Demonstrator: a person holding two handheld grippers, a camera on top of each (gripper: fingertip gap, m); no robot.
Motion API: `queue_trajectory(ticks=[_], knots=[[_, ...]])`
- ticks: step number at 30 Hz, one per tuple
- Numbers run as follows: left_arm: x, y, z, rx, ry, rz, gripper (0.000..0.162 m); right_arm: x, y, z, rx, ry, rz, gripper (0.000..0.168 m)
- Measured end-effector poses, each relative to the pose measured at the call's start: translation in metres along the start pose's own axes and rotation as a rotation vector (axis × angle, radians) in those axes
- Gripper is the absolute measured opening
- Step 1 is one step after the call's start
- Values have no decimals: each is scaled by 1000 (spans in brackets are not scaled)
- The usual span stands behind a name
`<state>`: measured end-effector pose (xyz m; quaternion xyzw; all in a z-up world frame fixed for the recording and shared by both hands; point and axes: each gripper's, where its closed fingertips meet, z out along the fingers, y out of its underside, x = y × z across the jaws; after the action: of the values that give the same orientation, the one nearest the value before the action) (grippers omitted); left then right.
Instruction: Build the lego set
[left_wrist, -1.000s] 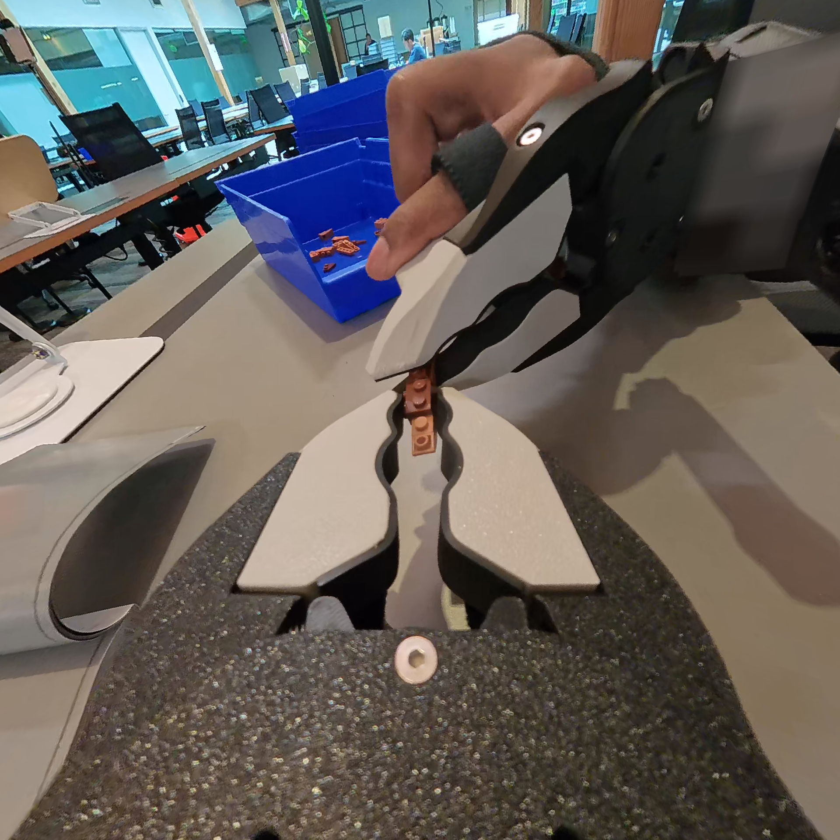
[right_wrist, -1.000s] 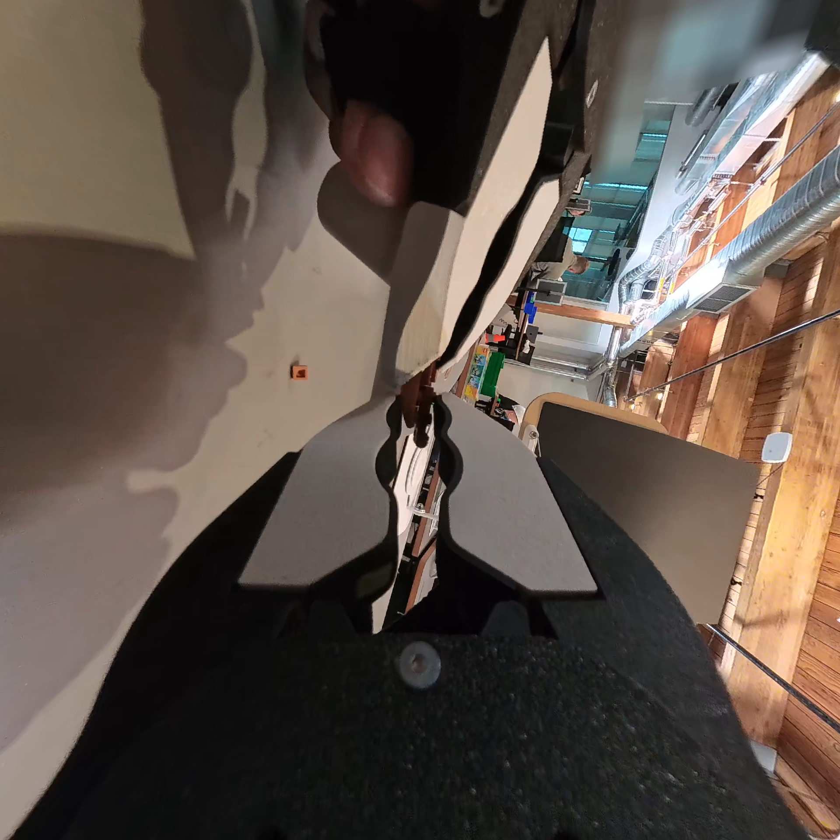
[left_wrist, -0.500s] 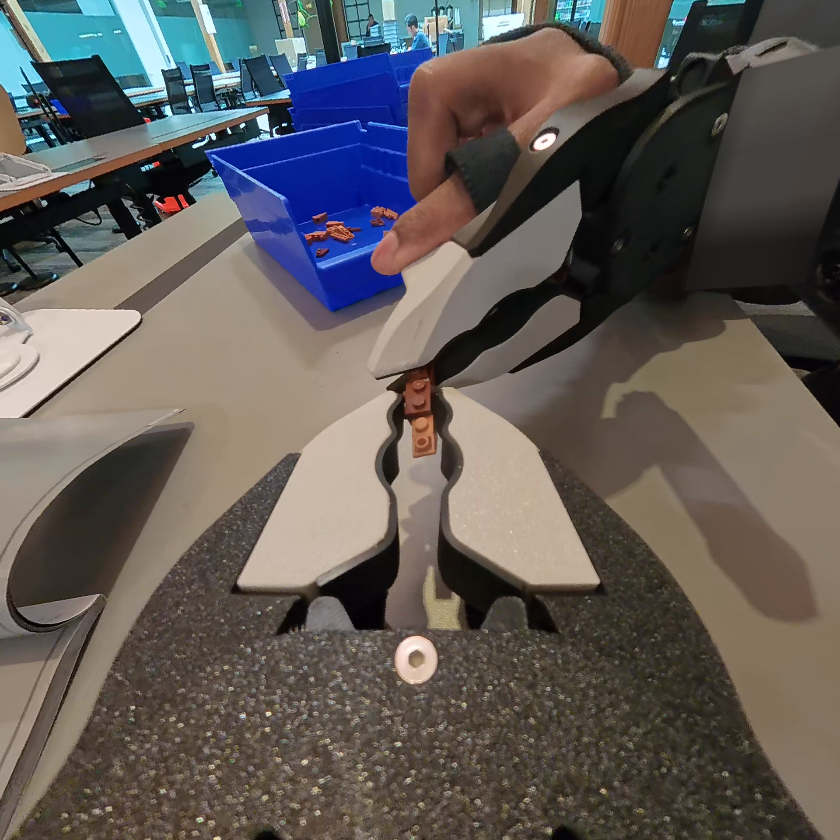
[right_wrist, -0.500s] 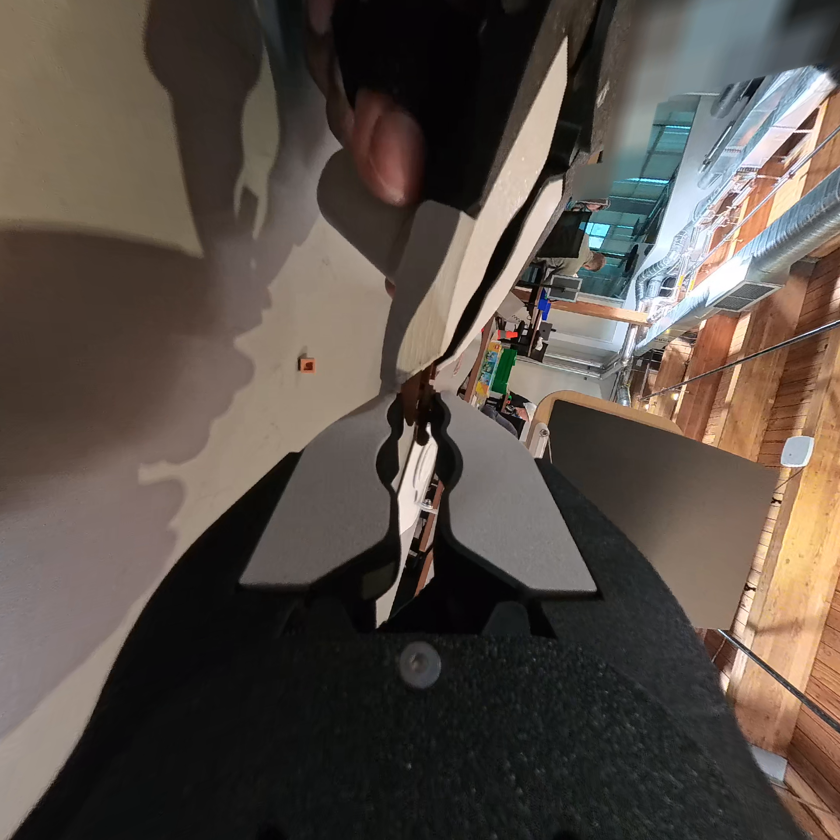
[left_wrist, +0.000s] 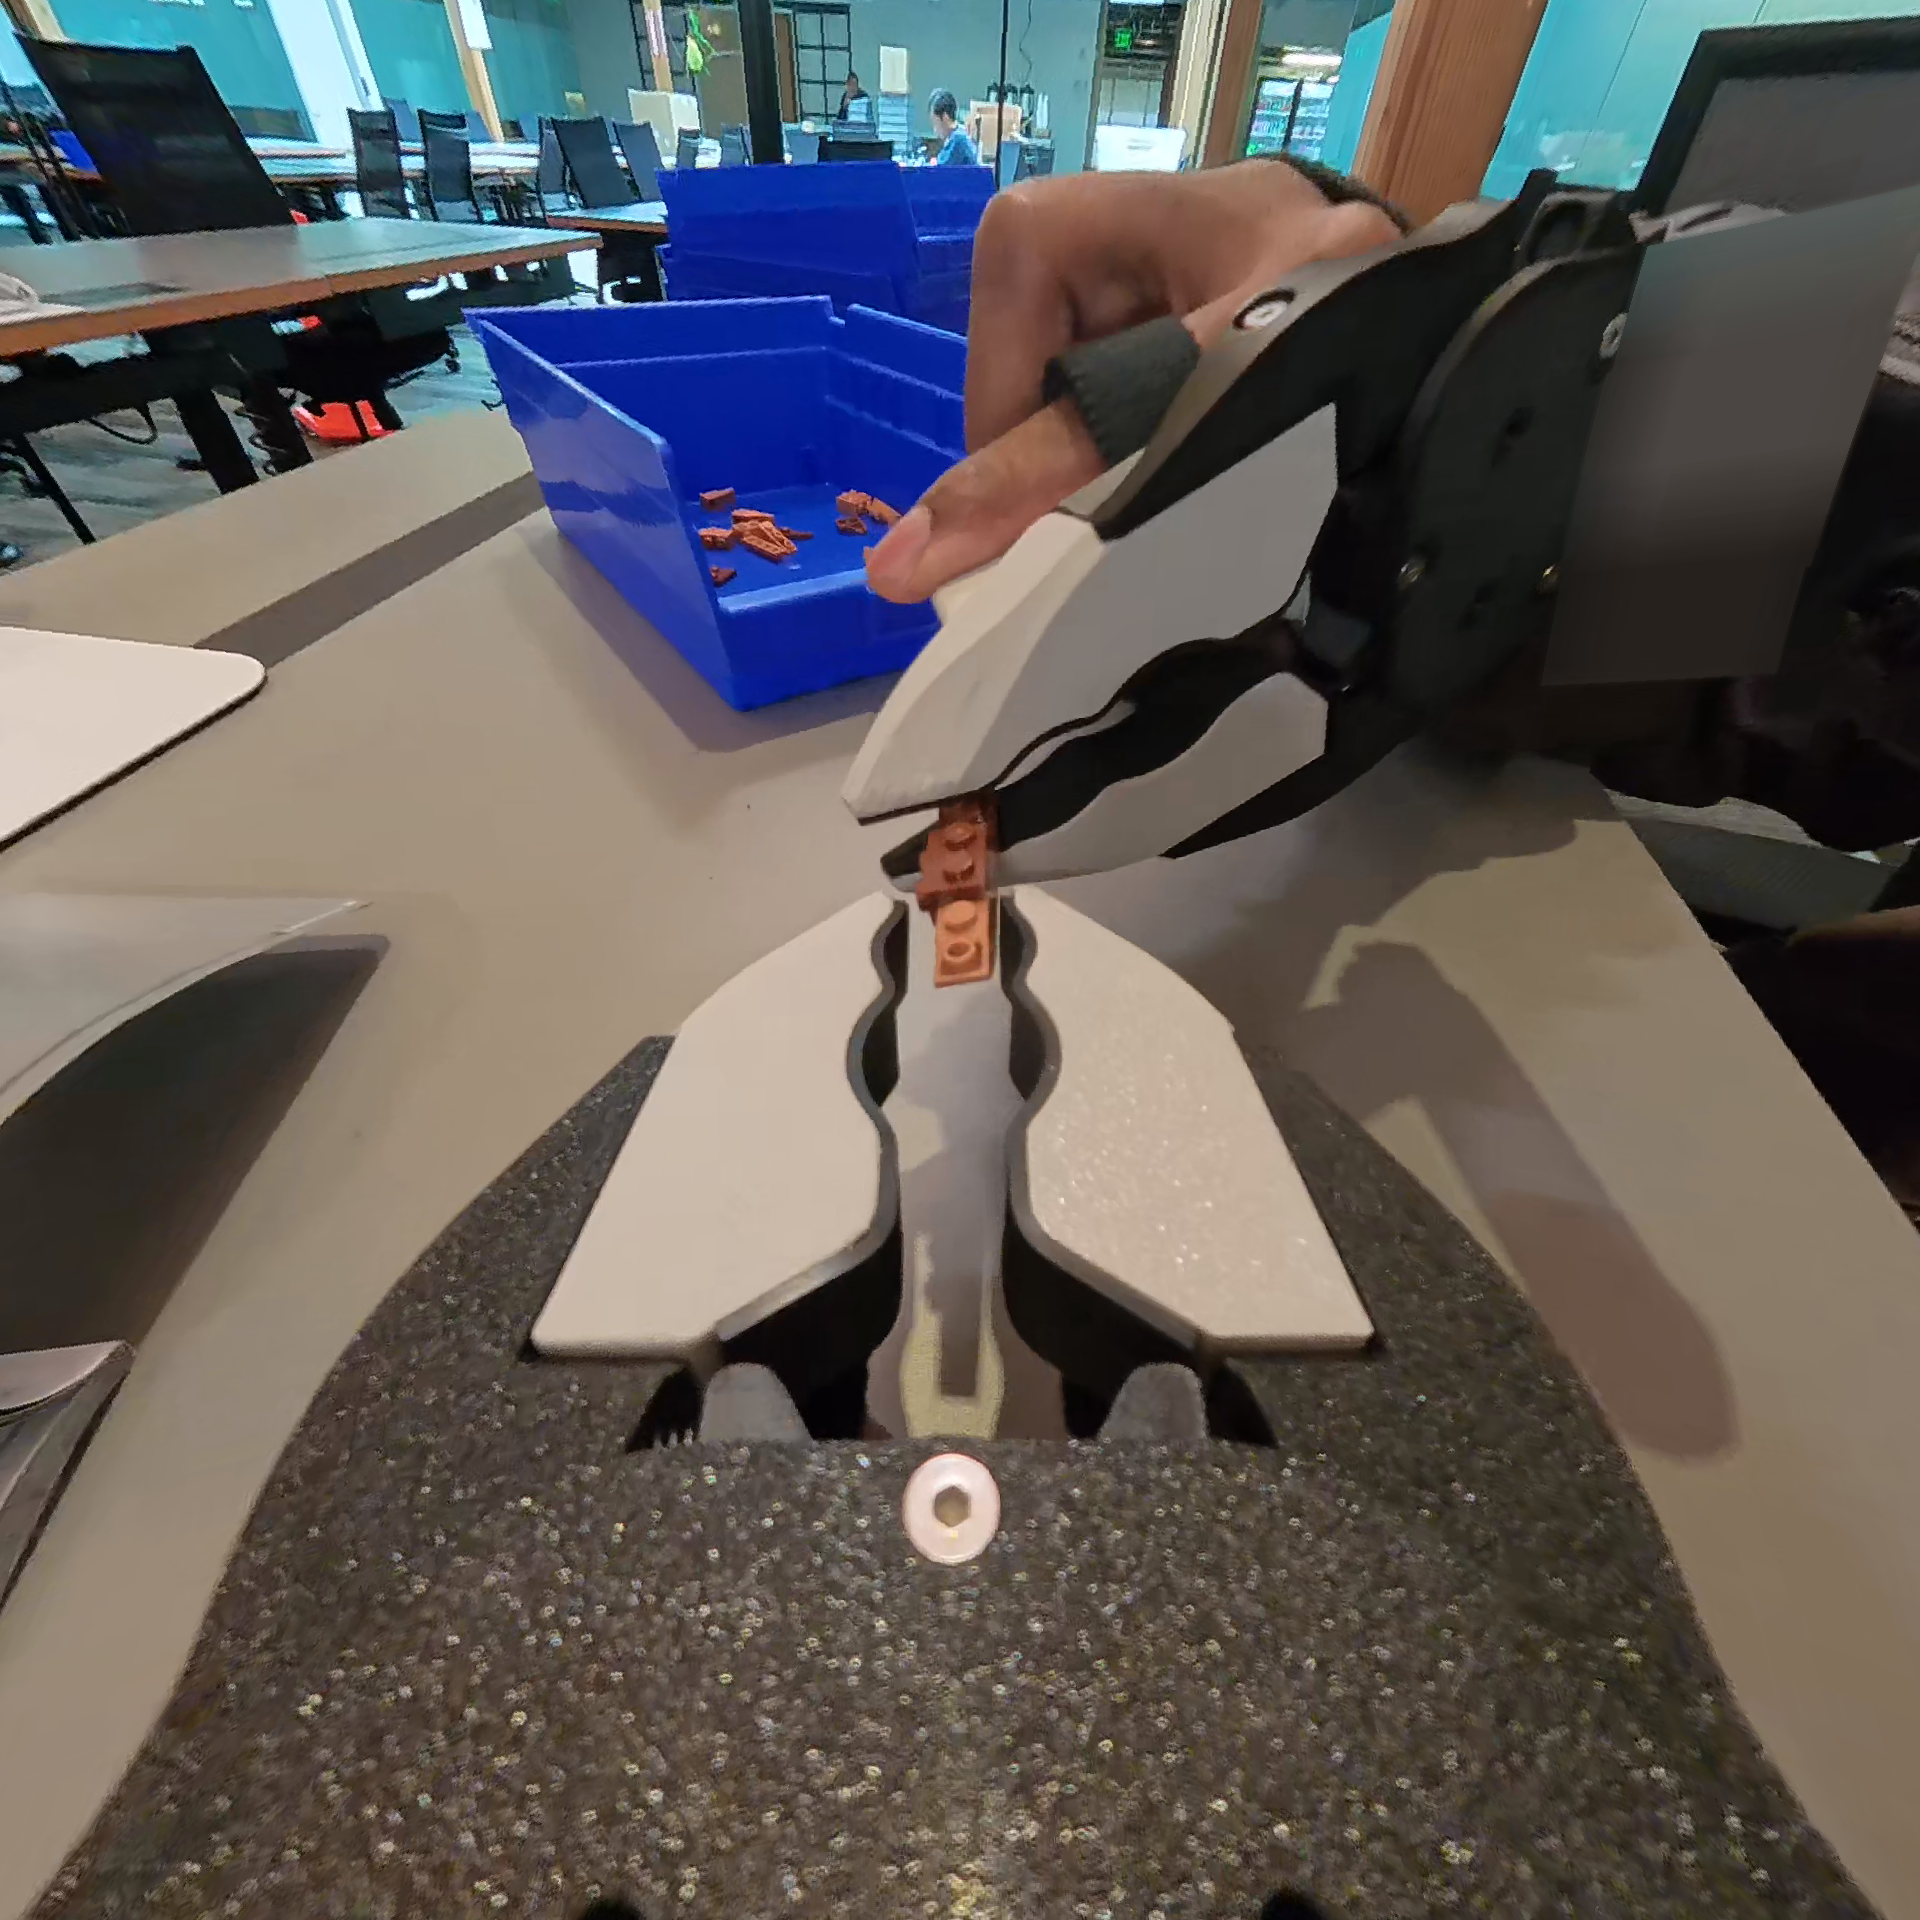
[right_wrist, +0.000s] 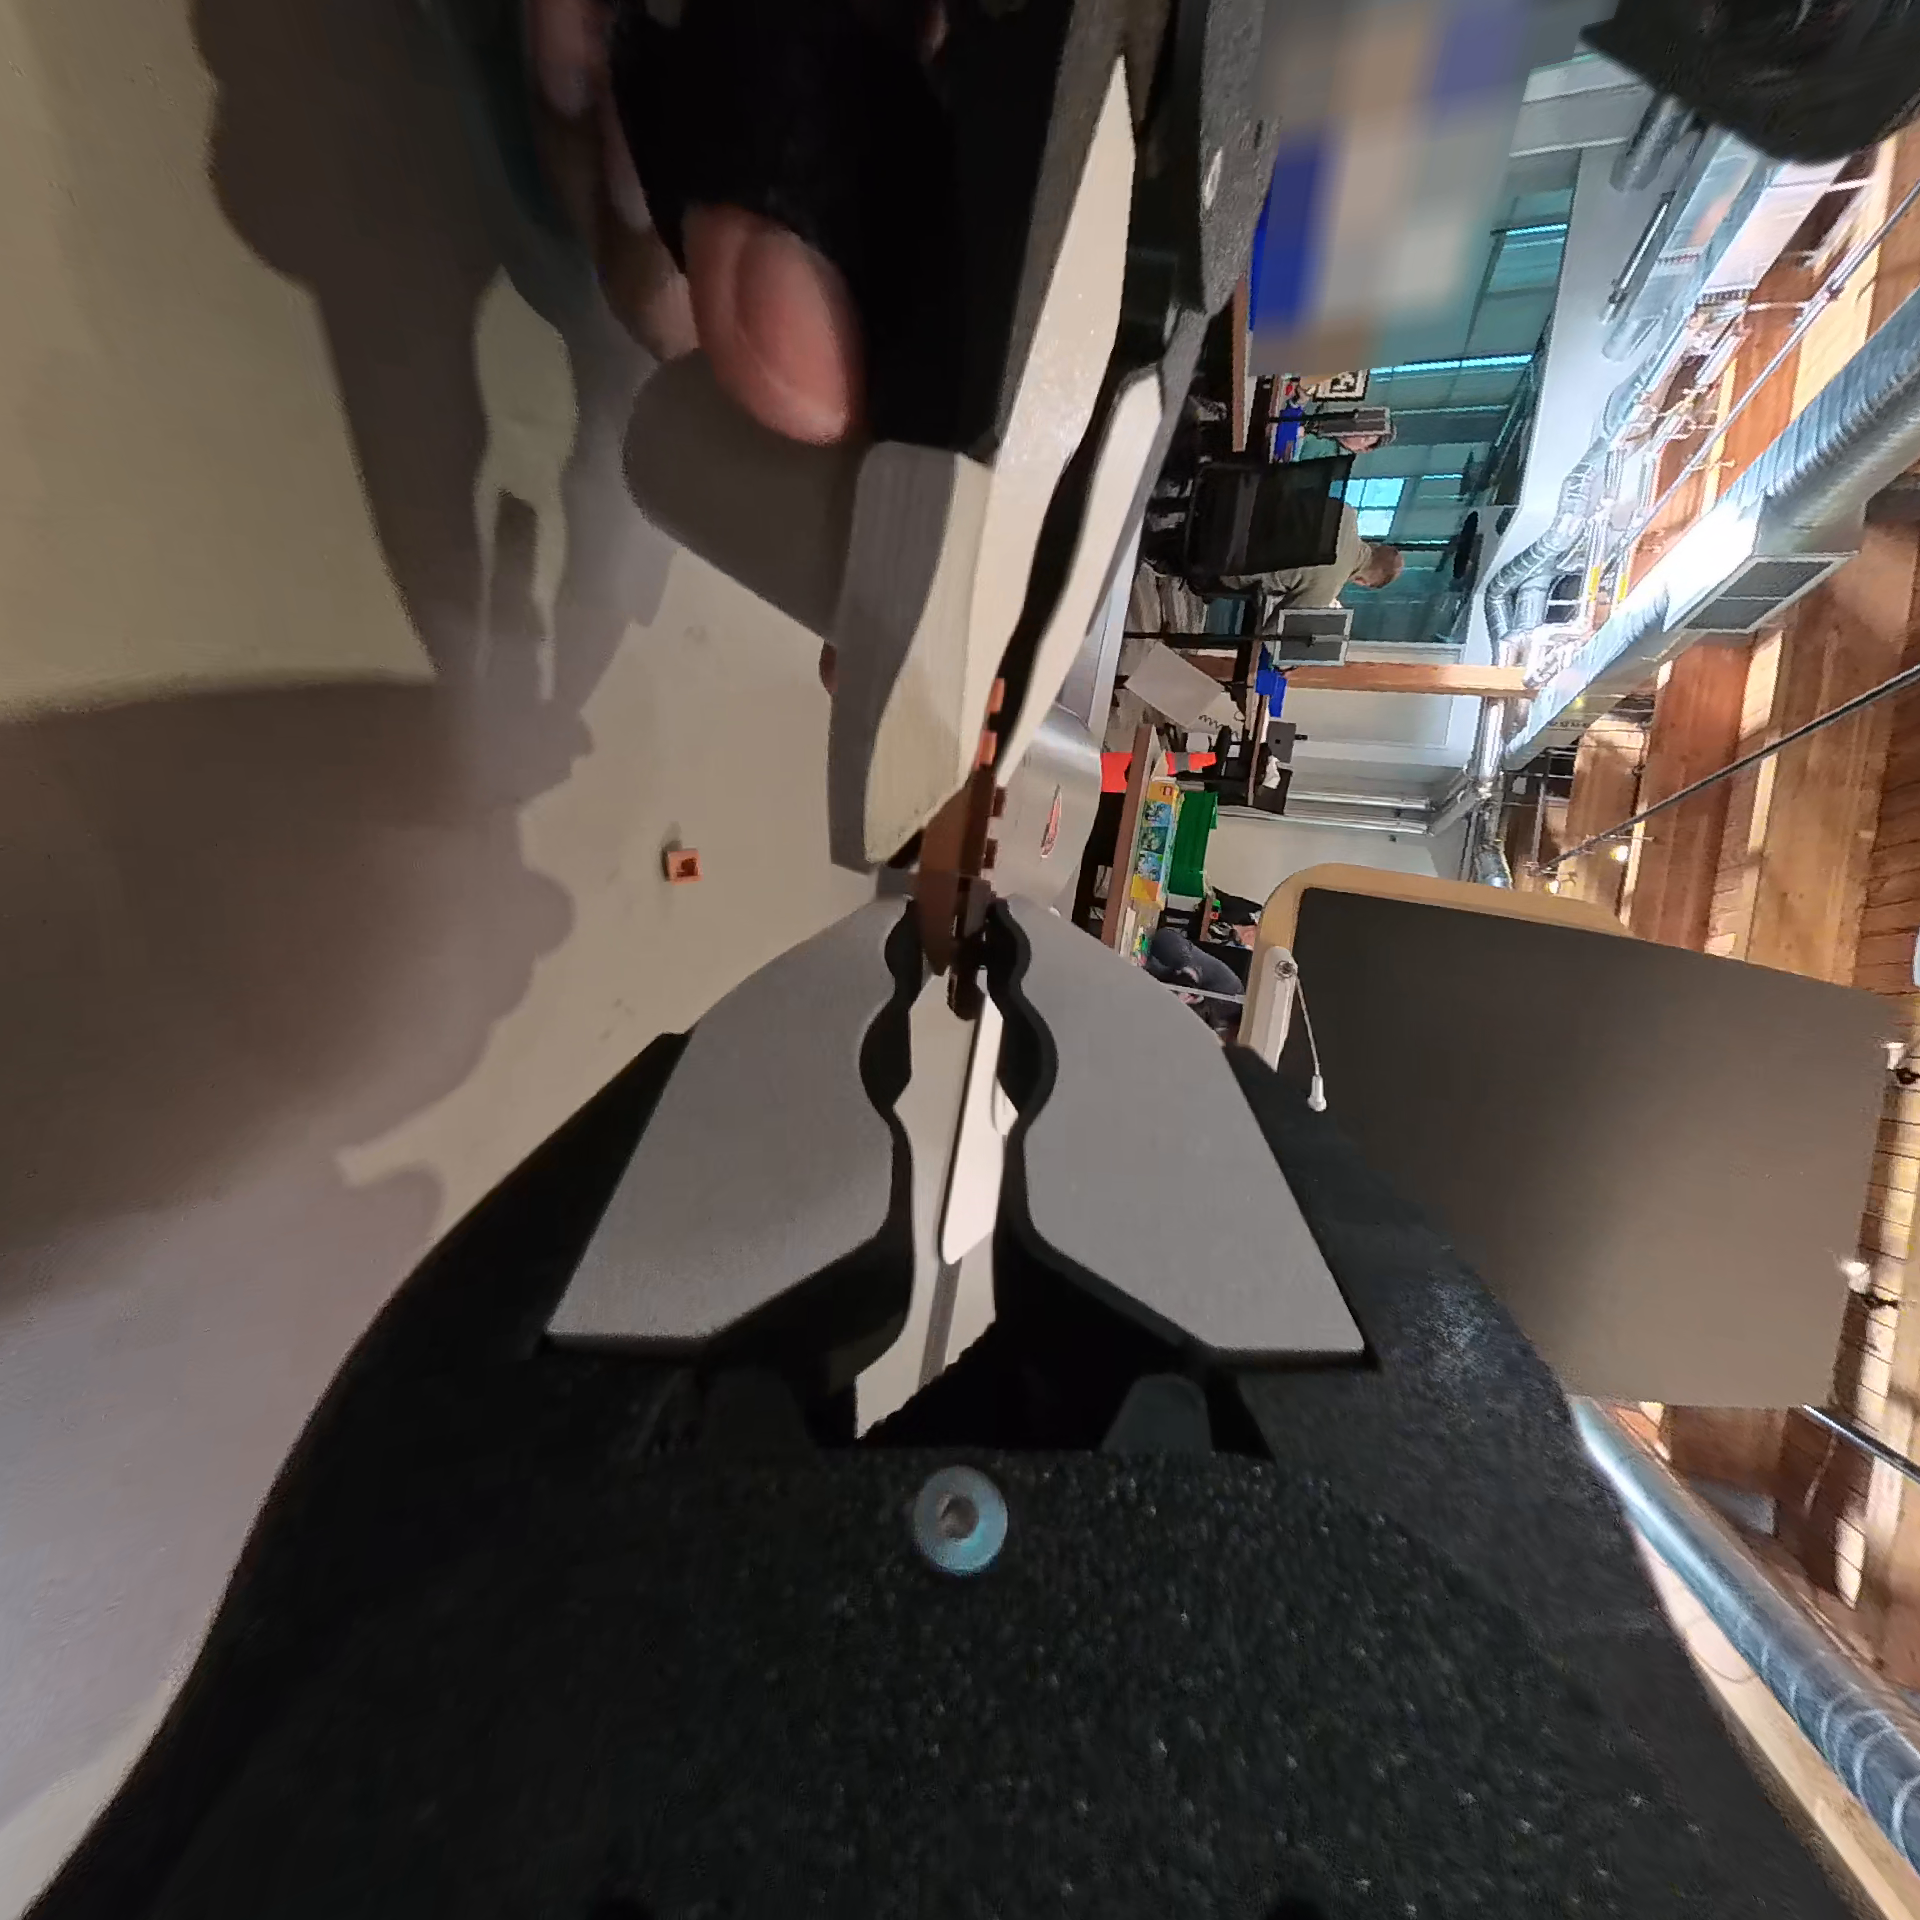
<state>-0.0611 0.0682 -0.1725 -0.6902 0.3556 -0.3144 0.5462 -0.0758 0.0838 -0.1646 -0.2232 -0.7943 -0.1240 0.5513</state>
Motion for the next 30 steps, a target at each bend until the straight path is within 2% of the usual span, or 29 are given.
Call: queue_trajectory(ticks=[12, 30], knots=[[4, -7, 1, 53, 42, -86, 14, -1, -3, 0, 16, -22, 42, 12], [-4, -13, 0, 81, -32, -135, 12, 11, 4, 2, -74, 118, -73, 12]])
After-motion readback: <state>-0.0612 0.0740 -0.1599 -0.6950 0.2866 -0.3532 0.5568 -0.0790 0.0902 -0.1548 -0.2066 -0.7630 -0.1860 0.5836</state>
